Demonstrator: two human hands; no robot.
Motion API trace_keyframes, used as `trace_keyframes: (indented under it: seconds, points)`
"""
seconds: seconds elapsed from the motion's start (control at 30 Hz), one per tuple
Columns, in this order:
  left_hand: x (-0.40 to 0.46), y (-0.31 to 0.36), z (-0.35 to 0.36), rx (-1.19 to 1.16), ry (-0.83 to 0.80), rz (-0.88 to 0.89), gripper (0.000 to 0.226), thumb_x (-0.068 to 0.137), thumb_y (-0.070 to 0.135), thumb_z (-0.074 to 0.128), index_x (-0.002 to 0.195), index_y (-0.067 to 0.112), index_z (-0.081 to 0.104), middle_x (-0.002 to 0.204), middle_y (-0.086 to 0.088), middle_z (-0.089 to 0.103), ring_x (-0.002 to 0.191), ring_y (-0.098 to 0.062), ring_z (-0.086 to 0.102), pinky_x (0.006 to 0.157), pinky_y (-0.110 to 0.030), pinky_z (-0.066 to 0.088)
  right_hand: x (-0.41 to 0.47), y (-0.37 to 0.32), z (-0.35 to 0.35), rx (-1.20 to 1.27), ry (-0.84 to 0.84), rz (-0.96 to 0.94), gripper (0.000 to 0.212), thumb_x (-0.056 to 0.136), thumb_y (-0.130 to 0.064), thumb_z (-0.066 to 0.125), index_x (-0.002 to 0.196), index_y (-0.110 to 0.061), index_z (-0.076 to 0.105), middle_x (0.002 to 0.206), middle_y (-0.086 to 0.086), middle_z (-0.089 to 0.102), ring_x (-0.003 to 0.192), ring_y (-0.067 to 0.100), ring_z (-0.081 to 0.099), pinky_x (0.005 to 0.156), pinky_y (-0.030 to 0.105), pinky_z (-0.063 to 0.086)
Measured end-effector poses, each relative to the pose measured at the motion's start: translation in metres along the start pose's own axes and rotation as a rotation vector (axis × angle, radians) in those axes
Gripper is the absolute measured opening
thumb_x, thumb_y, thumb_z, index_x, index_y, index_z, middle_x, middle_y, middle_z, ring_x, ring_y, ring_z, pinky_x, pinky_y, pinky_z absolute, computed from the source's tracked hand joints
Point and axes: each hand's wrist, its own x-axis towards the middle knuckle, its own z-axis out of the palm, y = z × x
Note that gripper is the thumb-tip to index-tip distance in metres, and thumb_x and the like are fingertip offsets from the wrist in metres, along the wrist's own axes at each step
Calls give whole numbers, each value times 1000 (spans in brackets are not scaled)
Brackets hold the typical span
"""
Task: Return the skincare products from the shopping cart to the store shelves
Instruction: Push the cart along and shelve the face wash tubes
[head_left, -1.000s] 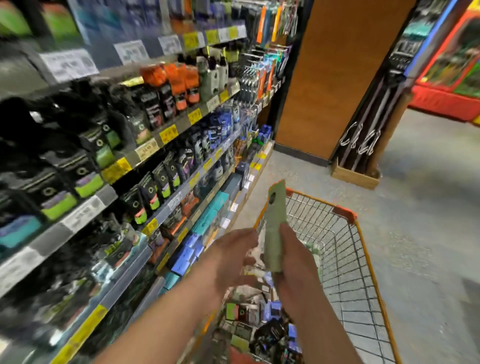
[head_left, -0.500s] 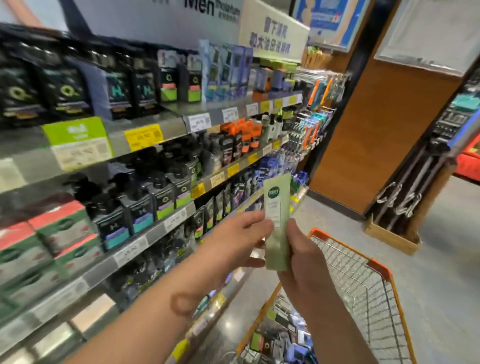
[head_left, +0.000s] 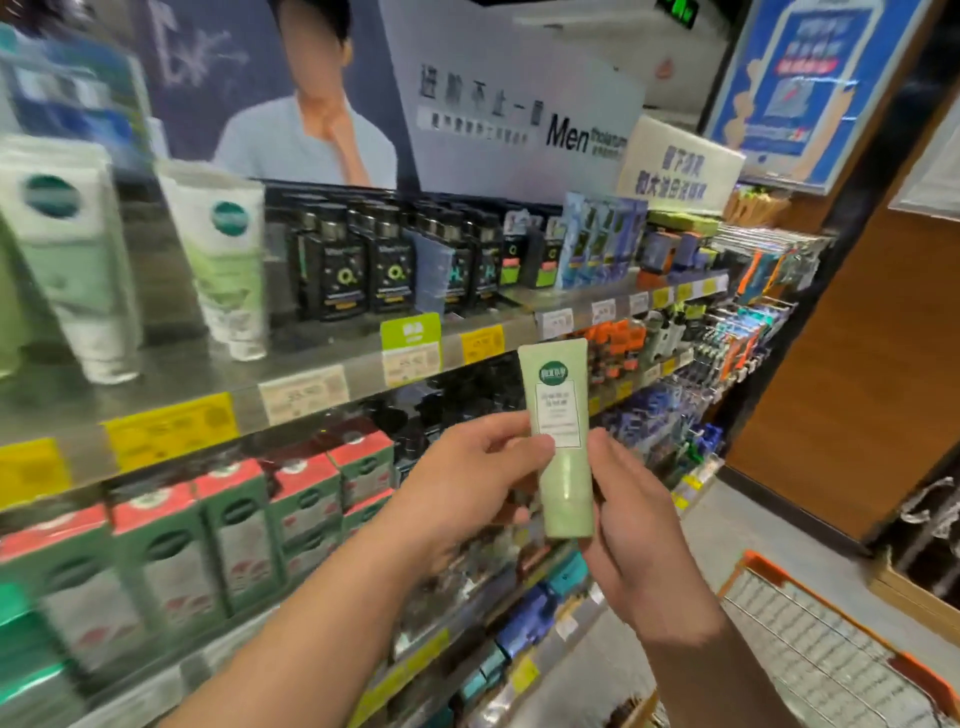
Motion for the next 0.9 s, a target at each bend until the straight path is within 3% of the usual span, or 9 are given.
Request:
trace_keyframes:
  seconds: [0.07, 0.2, 0.33, 0.5, 0.6, 0.73, 0.8, 0.9]
  points:
    - [-10, 6, -18, 9, 57, 11, 18, 102, 27, 62, 107, 30, 78, 96, -2, 77, 78, -10, 63, 62, -26, 52, 0, 4, 20, -24, -36, 5, 36, 106, -35, 45, 125, -17, 70, 115, 14, 76, 98, 24, 75, 78, 43, 59]
    - [-34, 20, -58, 79, 165, 62, 15, 99, 32, 65, 103, 35, 80, 101, -5, 77, 78, -9, 65, 68, -28, 52, -1, 12, 61, -83, -122, -8, 36, 108, -35, 45, 125, -17, 71, 110, 12, 77, 97, 23, 73, 87, 42, 56]
    - [-57, 32, -90, 129, 252, 109, 17, 99, 36, 64, 107, 32, 78, 90, 8, 78, 71, -2, 64, 67, -26, 50, 0, 20, 97, -115, -209, -27, 36, 109, -34, 45, 122, -16, 72, 101, 12, 76, 81, 18, 70, 77, 37, 55]
    - [-84, 40, -121, 189, 352, 175, 17, 99, 35, 64, 108, 29, 78, 82, 1, 73, 67, -7, 60, 62, -24, 48, -2, 29, 136, -110, -284, -52, 34, 108, -36, 46, 118, -20, 75, 93, 11, 74, 77, 19, 67, 72, 39, 53]
    - [-99, 45, -137, 147, 410, 194, 17, 99, 28, 66, 108, 20, 77, 71, 7, 69, 58, -3, 58, 53, -14, 44, -7, 33, 159, -119, -335, -46, 33, 108, -36, 46, 118, -22, 75, 105, 9, 77, 89, 23, 71, 75, 38, 56]
    - [-120, 50, -158, 194, 479, 194, 17, 97, 29, 70, 108, 18, 76, 64, 13, 67, 52, 2, 58, 49, -11, 42, -16, 40, 191, -138, -396, -35, 33, 109, -33, 45, 123, -17, 69, 114, 14, 76, 111, 35, 71, 97, 53, 55]
    - [-130, 53, -169, 170, 521, 194, 15, 95, 28, 72, 106, 18, 76, 68, 11, 68, 54, 1, 59, 51, -13, 45, -20, 45, 205, -161, -418, -43, 31, 109, -33, 45, 123, -18, 69, 114, 12, 77, 112, 34, 71, 101, 53, 54]
    - [-145, 55, -185, 193, 588, 187, 17, 90, 37, 76, 103, 25, 78, 79, 8, 73, 68, -6, 65, 70, -31, 54, -26, 51, 224, -178, -469, -36, 31, 110, -32, 44, 123, -18, 68, 117, 12, 76, 115, 30, 71, 106, 53, 51]
